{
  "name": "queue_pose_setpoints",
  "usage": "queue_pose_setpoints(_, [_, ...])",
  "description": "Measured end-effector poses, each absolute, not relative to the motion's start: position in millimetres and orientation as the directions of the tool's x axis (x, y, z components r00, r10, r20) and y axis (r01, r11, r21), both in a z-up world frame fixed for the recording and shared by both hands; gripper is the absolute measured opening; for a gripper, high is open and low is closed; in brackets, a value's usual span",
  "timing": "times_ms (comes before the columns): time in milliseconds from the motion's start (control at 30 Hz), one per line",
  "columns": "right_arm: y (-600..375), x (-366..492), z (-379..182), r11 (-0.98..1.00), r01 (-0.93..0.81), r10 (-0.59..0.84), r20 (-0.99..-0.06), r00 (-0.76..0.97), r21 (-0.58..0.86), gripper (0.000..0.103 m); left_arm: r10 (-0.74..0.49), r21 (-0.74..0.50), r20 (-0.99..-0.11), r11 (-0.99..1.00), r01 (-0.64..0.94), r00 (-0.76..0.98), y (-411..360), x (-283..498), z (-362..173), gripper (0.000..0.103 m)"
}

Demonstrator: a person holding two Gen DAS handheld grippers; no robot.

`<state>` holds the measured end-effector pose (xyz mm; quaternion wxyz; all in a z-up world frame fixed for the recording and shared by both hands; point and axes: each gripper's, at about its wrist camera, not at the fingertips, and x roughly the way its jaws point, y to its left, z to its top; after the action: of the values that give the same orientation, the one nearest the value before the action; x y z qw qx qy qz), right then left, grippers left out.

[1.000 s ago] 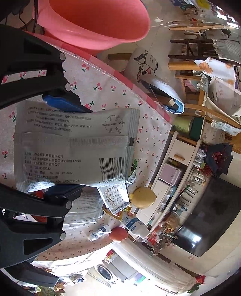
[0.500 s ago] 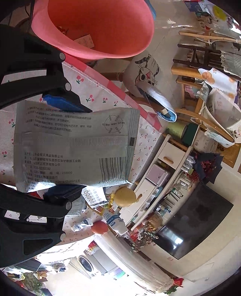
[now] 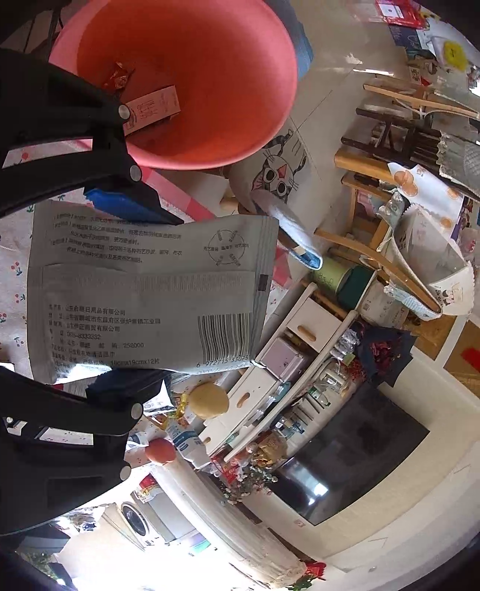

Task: Collect trash
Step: 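Carry the grey packet to the pink bucket and open the left gripper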

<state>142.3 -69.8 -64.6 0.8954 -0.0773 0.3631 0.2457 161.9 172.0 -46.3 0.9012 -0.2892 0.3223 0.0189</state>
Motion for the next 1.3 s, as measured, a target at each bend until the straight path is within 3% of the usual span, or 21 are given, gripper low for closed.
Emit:
queue_pose_setpoints(333, [55,161,-16,0.722,-0.666,0.617,-0.612,0.494,0.19,0.027,0.086,-0.507,-0.605,0.725,-0.466,0.792,271,130,-41,0.068])
queue_pose_setpoints(533, [131,182,-26,0.654,-0.72,0.661,-0.639,0.395,0.231,0.03,0.153,-0.521,-0.656,0.617,-0.59,0.739,322,119,-55,0.072])
queue_pose_setpoints(700, [147,190,-49,0.677,-0.705,0.625,-0.672,0.397,0.212,0.042,0.203,-0.509,-0.674,0.568,-0.646,0.71,338,117,-63,0.078])
queue_pose_setpoints(767, [135,187,-51,0.696,-0.682,0.623,-0.662,0.417,0.225,0.062,0.25,-0.479,-0.658,0.59,-0.65,0.711,336,117,-58,0.082])
queue_pose_setpoints(900, [105,179,-48,0.749,-0.63,0.586,-0.647,0.487,0.204,0.076,0.33,-0.416,-0.601,0.649,-0.637,0.728,326,119,-45,0.088])
queue_pose_setpoints(967, [90,176,-46,0.775,-0.604,0.562,-0.639,0.525,0.186,0.088,0.329,-0.404,-0.581,0.678,-0.614,0.745,321,120,-41,0.088])
queue_pose_setpoints(1300, [20,152,-44,0.844,-0.534,0.407,-0.591,0.696,-0.049,0.095,0.232,-0.382,-0.515,0.799,-0.464,0.825,278,129,-29,0.089])
